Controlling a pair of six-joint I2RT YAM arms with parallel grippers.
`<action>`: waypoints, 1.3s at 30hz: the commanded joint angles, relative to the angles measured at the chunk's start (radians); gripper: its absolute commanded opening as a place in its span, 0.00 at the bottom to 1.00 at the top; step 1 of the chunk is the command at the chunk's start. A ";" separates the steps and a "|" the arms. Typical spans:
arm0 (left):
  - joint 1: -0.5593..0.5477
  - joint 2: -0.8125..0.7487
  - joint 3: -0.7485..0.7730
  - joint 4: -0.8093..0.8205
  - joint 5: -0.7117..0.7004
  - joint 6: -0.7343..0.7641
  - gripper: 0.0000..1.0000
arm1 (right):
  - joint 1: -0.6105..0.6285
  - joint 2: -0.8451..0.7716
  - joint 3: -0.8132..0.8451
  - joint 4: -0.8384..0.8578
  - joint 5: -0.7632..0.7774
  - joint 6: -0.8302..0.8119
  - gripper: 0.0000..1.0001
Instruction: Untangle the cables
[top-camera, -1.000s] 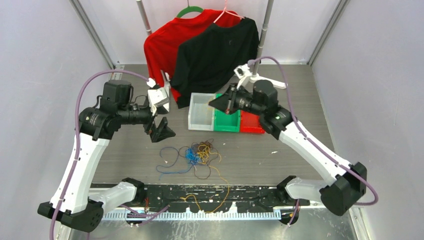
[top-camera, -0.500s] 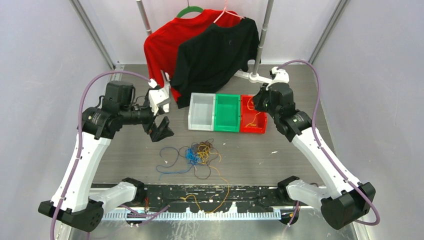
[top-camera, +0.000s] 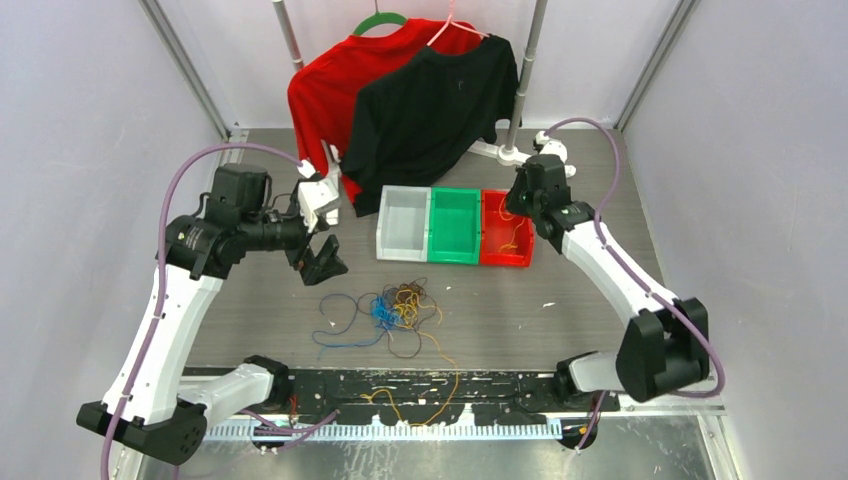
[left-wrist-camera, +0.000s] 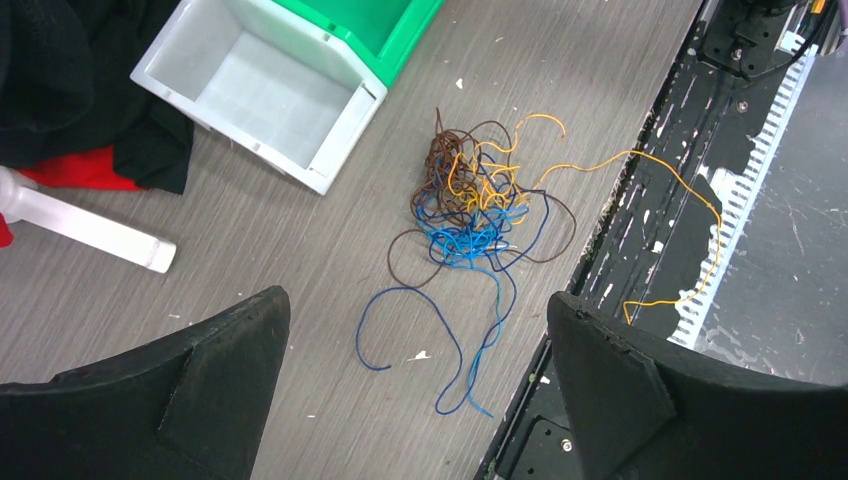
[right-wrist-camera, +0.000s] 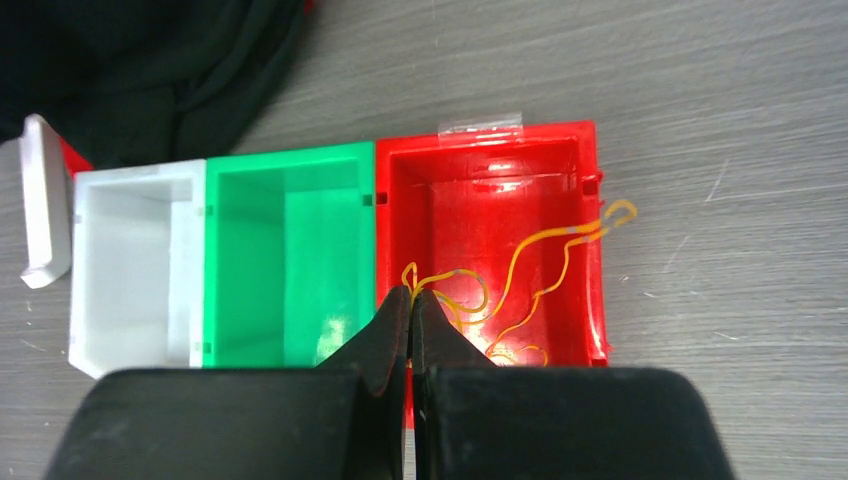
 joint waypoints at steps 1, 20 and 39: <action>-0.003 -0.025 -0.010 0.017 0.003 0.013 1.00 | -0.005 0.066 0.034 0.080 -0.077 0.033 0.01; -0.003 -0.032 -0.029 0.025 -0.012 0.028 1.00 | -0.009 0.351 0.133 0.019 0.050 0.056 0.01; 0.022 0.024 -0.206 -0.034 -0.127 0.168 1.00 | 0.077 0.088 0.125 -0.026 -0.002 0.035 0.59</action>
